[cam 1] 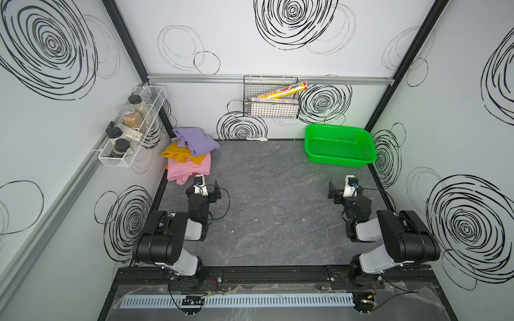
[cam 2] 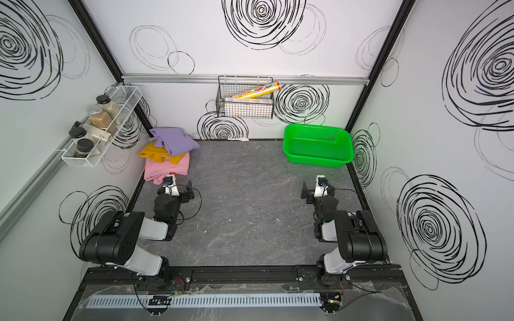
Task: Fold and stack t-shirts
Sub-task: Reset both arms
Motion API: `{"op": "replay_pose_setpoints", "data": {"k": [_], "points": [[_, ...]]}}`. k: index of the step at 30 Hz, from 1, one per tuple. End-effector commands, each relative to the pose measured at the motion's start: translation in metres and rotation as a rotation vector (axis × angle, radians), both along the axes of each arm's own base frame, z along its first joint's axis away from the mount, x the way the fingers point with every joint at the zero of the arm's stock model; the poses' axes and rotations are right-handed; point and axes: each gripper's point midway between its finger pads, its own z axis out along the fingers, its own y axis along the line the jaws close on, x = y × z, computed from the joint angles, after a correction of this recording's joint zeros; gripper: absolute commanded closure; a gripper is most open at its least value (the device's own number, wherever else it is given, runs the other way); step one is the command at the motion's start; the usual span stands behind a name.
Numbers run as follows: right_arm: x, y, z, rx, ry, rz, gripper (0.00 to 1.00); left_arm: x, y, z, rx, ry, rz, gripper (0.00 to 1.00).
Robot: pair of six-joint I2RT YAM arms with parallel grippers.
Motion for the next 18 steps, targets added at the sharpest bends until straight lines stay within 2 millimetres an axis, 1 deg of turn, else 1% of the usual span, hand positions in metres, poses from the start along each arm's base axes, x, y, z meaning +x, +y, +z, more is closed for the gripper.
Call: {"op": "replay_pose_setpoints", "data": {"k": [1,18], "points": [[0.0025,-0.0033,0.0043,0.005,-0.014,-0.016,0.0,0.0039,0.0,0.0167,-0.009,-0.067,0.004,0.01],[0.0044,-0.0033,0.0031,0.005,-0.007,-0.017,0.0,0.0036,0.0001,0.0161,-0.009,-0.065,0.004,0.01]]}}
